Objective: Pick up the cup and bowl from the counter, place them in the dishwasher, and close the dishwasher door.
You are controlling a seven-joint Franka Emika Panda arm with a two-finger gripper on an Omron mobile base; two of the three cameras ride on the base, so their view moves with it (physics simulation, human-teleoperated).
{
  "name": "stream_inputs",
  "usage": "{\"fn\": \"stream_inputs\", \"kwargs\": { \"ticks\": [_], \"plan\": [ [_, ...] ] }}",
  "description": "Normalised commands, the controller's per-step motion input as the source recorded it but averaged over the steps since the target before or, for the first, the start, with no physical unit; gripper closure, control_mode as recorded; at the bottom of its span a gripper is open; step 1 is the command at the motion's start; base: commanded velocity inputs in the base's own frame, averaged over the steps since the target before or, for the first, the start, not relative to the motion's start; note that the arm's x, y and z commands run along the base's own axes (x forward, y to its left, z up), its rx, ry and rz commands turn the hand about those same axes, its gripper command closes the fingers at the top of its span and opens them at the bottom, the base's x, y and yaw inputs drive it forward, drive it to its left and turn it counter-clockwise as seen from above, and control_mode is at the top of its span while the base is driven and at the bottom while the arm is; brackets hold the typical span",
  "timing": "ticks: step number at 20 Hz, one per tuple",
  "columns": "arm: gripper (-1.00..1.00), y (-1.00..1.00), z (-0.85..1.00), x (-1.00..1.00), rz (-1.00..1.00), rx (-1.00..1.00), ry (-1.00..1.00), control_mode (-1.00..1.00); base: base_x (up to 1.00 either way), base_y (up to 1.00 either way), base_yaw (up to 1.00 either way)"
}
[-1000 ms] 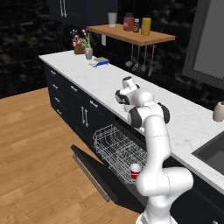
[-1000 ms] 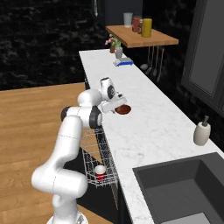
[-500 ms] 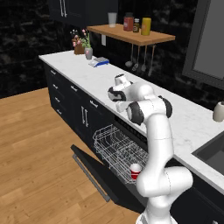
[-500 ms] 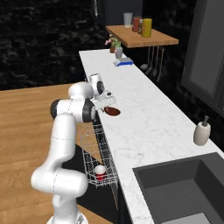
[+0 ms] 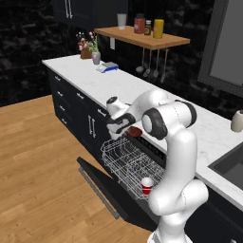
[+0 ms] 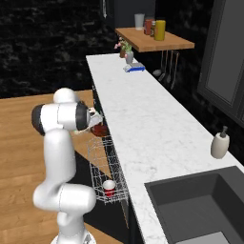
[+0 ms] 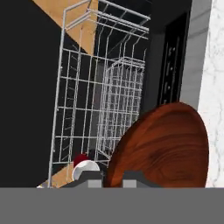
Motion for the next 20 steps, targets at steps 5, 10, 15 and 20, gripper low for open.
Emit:
{"fn": "stream_inputs", "kwargs": {
  "ticks": [5, 10, 15, 20],
  "plan": [
    [1.0, 0.72, -0.56, -0.99, -0.02, -0.01, -0.11, -1.0, 0.0, 0.0, 0.0],
    [1.0, 0.17, -0.94, 0.06, -0.07, 0.0, 0.0, -1.0, 0.0, 0.0, 0.0],
    [1.0, -0.25, -0.73, 0.62, -0.05, 0.03, 0.02, -1.0, 0.0, 0.0, 0.0],
    [1.0, 0.0, -0.88, 0.37, 0.0, 0.0, 0.0, -1.0, 0.0, 0.0, 0.0]
  ]
}}
